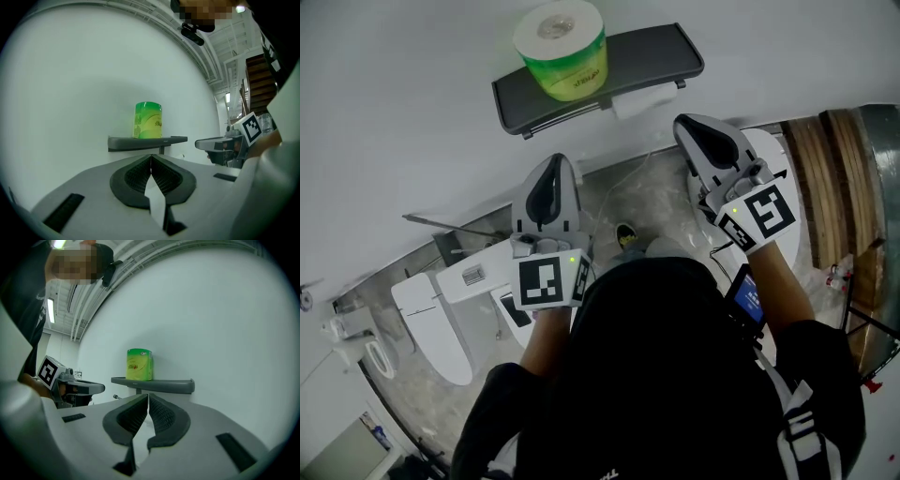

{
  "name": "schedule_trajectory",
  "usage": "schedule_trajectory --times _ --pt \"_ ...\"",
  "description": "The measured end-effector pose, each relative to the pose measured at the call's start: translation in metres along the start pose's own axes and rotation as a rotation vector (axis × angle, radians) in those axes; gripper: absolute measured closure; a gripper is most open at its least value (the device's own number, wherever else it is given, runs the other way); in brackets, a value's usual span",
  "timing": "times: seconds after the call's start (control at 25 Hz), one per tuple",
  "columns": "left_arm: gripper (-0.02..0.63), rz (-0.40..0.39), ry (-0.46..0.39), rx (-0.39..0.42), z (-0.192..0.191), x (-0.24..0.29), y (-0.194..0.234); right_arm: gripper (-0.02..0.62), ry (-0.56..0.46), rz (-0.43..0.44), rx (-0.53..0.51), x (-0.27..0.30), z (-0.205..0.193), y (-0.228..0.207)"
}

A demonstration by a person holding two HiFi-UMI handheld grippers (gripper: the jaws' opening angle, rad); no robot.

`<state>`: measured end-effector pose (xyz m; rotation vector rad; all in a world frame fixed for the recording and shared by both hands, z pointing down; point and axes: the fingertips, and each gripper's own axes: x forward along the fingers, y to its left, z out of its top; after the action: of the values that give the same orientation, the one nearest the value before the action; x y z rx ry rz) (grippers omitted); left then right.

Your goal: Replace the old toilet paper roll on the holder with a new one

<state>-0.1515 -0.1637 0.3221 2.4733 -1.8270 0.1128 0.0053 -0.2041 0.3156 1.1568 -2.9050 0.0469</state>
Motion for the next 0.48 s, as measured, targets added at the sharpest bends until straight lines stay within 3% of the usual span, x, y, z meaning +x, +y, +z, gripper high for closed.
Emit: schedule_trajectory --times 0.16,0.48 --pt "0.584 -0.015 -0.001 0.0 0.001 0.007 -0.001 0.575 0.02 -0.029 -0.025 0.0 0.0 -0.011" --pt "0.583 -0.041 0.015 -0.004 -0.005 0.025 -0.01 0.574 0.133 -0.089 -0.193 -0.005 -0.013 -0.034"
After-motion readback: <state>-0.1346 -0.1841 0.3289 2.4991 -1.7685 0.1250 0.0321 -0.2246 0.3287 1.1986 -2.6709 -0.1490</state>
